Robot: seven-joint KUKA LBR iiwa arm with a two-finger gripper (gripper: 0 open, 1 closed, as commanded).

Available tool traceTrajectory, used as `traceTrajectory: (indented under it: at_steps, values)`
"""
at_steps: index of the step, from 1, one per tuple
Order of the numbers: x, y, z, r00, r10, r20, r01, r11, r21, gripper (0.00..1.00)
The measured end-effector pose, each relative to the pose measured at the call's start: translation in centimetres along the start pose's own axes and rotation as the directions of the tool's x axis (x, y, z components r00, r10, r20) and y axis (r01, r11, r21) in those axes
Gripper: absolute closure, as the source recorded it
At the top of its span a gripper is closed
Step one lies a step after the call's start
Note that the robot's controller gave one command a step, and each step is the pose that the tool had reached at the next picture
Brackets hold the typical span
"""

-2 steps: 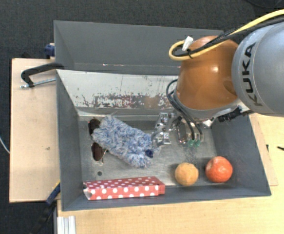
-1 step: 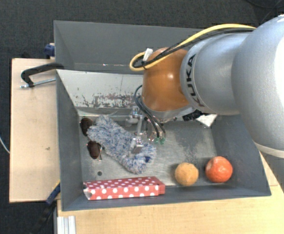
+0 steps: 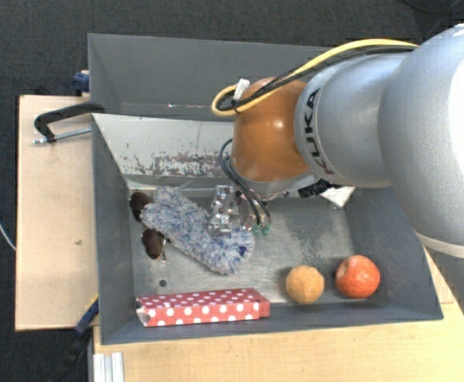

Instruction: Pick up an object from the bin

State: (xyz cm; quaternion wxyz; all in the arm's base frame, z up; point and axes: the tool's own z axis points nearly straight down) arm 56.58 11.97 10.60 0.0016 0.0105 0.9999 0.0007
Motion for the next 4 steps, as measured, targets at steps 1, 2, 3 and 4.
traceTrajectory:
  at_steps: [1,2,3,4]
  values:
    - [0.0,0.0,0.0,1.000,0.000,0.000,0.000,1.000,0.000,1.00]
    - [-1.0,-1.5,2.4,0.875,-0.483,0.029,0.483,0.875,0.001,1.00]
    - [-1.0,-1.5,2.4,0.875,-0.483,0.029,0.483,0.876,0.001,1.00]
    - [-3.1,-2.9,-13.2,0.905,-0.426,0.008,0.426,0.905,0.002,1.00]
